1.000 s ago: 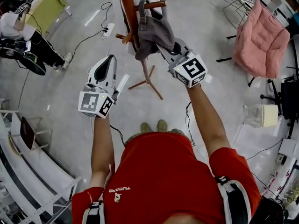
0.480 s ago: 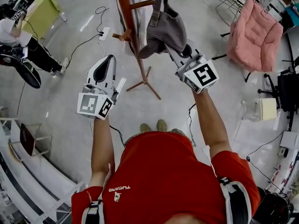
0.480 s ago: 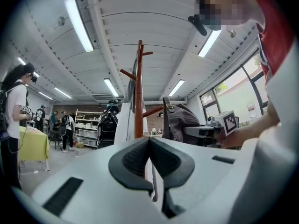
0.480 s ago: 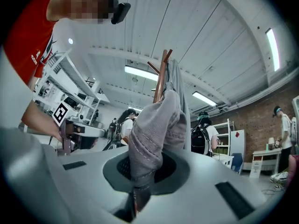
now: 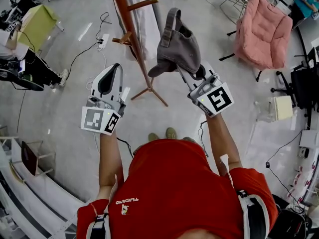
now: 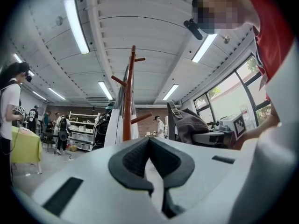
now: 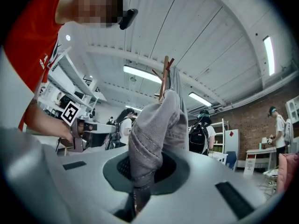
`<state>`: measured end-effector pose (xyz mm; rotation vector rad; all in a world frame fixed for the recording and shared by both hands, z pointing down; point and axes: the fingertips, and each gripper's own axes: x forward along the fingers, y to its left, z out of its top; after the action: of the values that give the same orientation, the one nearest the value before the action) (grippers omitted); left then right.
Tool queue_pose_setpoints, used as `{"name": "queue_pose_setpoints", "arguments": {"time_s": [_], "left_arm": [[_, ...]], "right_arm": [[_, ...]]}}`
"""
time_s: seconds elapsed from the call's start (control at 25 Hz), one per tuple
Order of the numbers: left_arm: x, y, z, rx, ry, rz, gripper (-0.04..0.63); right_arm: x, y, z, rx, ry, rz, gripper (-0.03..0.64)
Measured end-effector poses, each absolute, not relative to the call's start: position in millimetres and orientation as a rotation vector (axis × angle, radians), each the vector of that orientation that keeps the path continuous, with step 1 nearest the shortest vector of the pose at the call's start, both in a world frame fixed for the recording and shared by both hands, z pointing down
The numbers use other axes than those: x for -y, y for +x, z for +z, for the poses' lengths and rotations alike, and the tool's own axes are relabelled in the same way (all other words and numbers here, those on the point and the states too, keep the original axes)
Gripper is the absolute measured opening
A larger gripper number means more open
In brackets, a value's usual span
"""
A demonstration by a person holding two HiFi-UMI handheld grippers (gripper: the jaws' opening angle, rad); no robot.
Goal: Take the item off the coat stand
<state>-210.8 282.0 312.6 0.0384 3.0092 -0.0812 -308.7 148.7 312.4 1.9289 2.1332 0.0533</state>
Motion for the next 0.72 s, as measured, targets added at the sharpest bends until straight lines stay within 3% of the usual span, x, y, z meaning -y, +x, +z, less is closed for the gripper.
{"name": "queue_pose_setpoints", "arguments": {"time_s": [0.72], "left_arm": [[-272.2,-207.6,313.2,-3.001,0.052,-0.081,0.009]], "right_arm": [[-143.7,-292.0,333.7,-2.148,1.982,0.067,0.029]]}}
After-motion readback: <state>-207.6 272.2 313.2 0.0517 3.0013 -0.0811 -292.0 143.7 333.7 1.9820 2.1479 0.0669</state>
